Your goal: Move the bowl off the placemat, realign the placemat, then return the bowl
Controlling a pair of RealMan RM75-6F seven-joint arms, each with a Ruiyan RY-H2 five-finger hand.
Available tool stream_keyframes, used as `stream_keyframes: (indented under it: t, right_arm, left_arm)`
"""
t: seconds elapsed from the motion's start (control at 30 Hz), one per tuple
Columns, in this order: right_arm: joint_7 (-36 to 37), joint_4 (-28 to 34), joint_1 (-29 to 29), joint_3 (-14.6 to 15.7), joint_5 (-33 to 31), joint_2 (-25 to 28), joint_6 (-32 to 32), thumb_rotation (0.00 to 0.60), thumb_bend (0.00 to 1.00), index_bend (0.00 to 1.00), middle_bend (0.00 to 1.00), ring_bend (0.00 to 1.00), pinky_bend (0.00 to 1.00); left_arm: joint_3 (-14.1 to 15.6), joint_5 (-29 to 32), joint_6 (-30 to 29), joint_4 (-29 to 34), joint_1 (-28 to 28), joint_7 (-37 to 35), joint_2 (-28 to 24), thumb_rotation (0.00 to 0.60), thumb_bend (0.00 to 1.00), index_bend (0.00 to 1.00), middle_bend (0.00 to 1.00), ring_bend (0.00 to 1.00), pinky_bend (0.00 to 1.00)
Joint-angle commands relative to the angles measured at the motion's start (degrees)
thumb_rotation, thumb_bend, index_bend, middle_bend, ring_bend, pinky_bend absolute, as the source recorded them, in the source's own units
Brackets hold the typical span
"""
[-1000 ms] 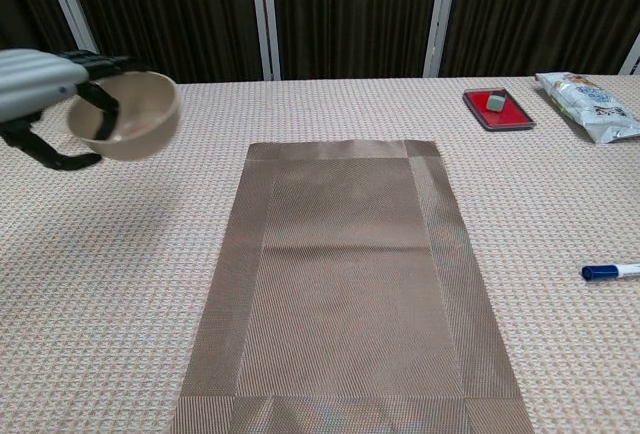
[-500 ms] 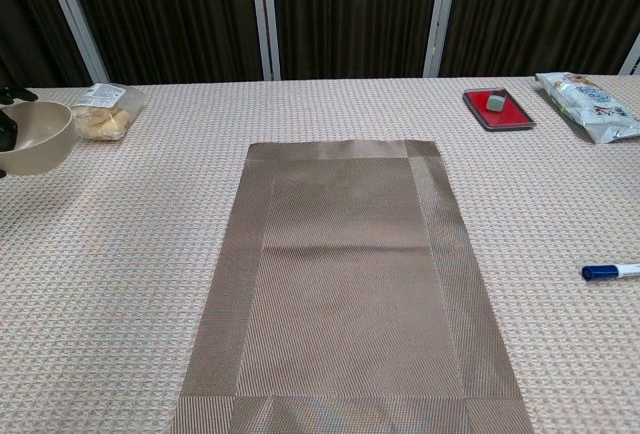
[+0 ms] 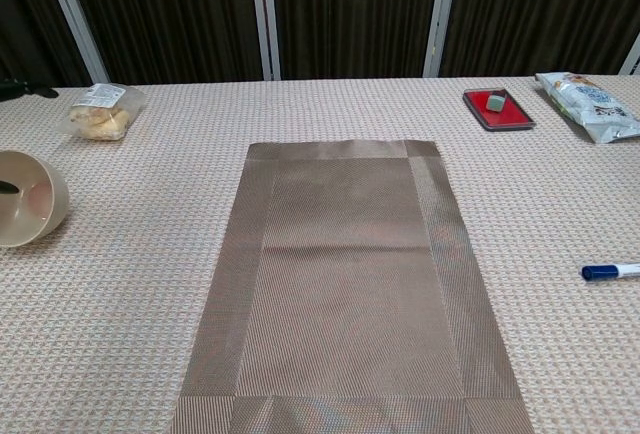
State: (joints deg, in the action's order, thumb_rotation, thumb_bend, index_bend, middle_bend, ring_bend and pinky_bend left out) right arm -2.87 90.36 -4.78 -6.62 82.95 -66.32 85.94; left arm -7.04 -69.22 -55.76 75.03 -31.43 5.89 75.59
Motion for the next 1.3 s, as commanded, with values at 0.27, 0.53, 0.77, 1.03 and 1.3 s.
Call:
stream_keyframes:
  t: [0.27, 0.53, 0.77, 1.03, 1.3]
  right_arm:
    - [1.0, 1.5, -0.3, 0.9, 2.5, 0.6, 0.1, 0.6, 0.0, 0.0, 0.0, 0.0, 0.0]
    - [3.0, 1.5, -1.8, 3.3, 9.0, 1.6, -0.7, 0.6, 0.0, 0.0, 0.0, 0.0, 0.0]
    - [2.8, -0.6, -5.8, 6.8, 19.6, 2.1, -3.4, 0.6, 0.0, 0.02, 0.0, 0.0, 0.0]
    - [4.8, 2.5, -12.5, 10.3, 26.7, 1.4, -12.3, 0.6, 0.0, 0.18, 0.0, 0.0, 0.0]
    - [-1.5, 2.3, -18.5, 10.8, 30.4, -3.5, -20.9, 0.6, 0.0, 0.22, 0.0, 0.0, 0.0]
  left_arm:
    - [-1.0, -7.1, -22.5, 25.4, 11.3, 0.5, -13.9, 0.6, 0.0, 0.0, 0.0, 0.0, 0.0]
    - [3.4, -7.9, -31.4, 35.0, 18.8, 11.9, -16.4, 0.6, 0.0, 0.0, 0.0, 0.0, 0.0]
    - [4.1, -8.1, -32.9, 39.3, 20.2, 18.1, -16.7, 0.6, 0.0, 0.0, 0.0, 0.0, 0.0]
    - [4.3, -7.6, -30.6, 40.2, 19.9, 18.5, -17.1, 0.6, 0.0, 0.0, 0.0, 0.0, 0.0]
    - [3.9, -6.3, -26.8, 37.8, 18.3, 19.2, -15.2, 0.6, 0.0, 0.0, 0.0, 0.0, 0.0]
